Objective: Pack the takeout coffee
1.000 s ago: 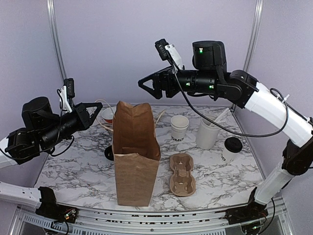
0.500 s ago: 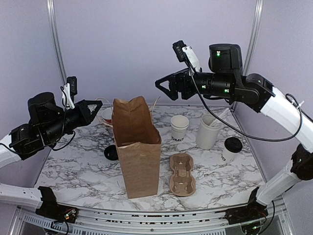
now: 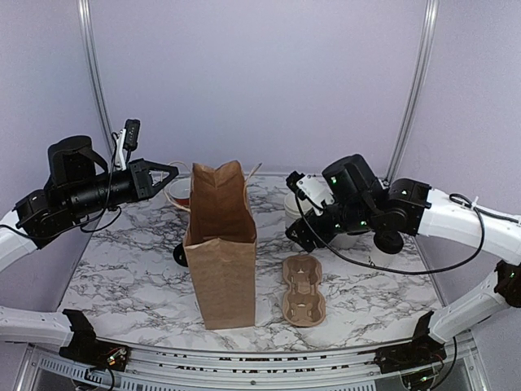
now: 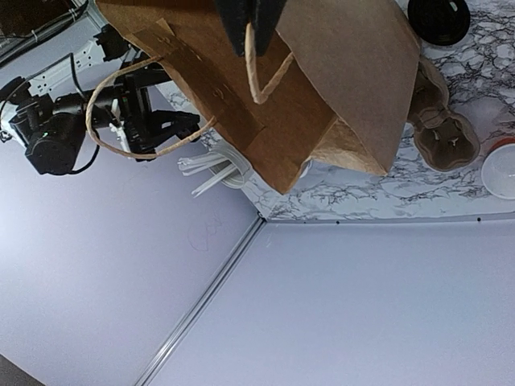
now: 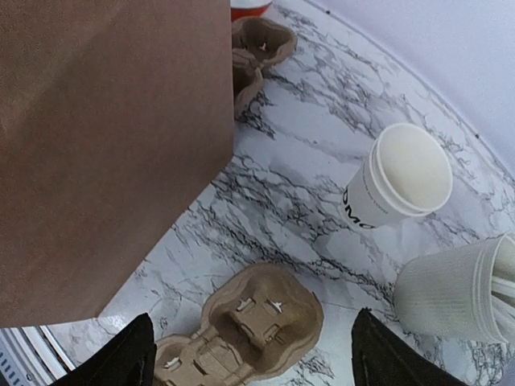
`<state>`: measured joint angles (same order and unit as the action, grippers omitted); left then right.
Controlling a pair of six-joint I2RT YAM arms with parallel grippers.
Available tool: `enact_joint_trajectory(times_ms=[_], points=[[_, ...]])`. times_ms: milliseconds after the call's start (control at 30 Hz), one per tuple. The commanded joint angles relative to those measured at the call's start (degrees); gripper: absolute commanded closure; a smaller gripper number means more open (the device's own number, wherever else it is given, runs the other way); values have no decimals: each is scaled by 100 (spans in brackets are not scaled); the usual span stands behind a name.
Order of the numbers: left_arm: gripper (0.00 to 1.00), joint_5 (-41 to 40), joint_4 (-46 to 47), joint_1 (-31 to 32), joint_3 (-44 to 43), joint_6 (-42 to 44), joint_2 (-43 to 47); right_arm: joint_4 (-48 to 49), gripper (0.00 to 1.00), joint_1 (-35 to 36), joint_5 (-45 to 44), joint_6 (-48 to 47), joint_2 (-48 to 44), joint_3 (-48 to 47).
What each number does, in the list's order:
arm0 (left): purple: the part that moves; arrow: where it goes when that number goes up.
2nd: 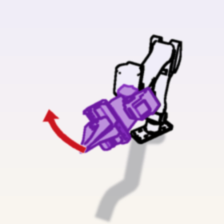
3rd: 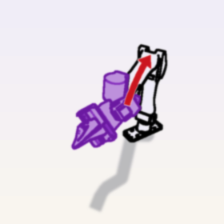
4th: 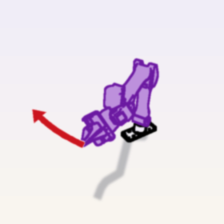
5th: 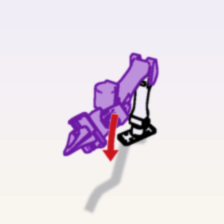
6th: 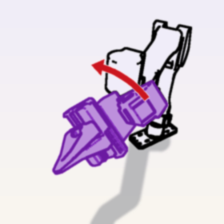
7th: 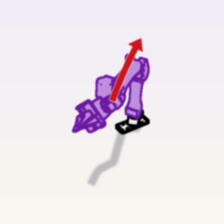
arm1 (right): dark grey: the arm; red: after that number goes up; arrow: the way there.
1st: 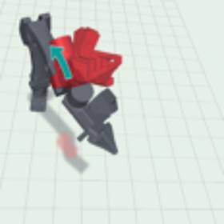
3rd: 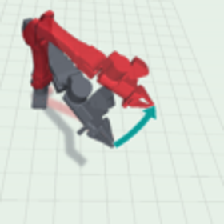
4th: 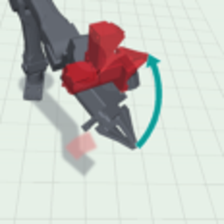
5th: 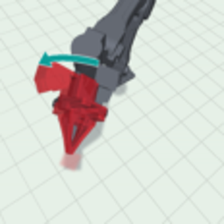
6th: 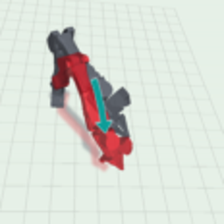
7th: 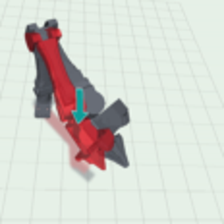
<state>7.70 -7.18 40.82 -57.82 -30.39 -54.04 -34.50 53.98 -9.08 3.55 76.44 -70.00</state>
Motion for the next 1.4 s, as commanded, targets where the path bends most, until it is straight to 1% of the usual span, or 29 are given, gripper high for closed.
enact_joint_trajectory(times_ms=[0, 33, 67, 333, 600, 900, 1067, 1167, 1367], points=[[100, 740, -266, -145, -239, 59, -90, -61, 19, -36, -226, 10, -62, 406], [100, 863, -277, -356, -257, 52, -111, -65, 19, -36, -253, 32, -41, 518], [100, 980, -283, -417, -276, 43, -137, -76, 19, -36, -274, 51, -11, 611], [100, 1568, -289, -693, -393, 63, -339, -313, 21, -23, -208, -9, 508, 1008], [100, 2114, -288, -1031, -517, -30, -529, -406, 21, 391, -161, -215, 1158, 1094], [100, 2323, -325, -1246, -604, -40, -615, -355, 20, 500, -41, -381, 1505, 1130], [100, 2340, -332, -1249, -673, -46, -695, -209, 20, 500, 245, -468, 1647, 970], [97, 2360, -334, -1248, -703, -45, -736, -63, 20, 458, 280, -446, 1716, 851], [92, 2337, -343, -1250, -722, -73, -721, 29, 20, 120, 284, -188, 1987, 451]])
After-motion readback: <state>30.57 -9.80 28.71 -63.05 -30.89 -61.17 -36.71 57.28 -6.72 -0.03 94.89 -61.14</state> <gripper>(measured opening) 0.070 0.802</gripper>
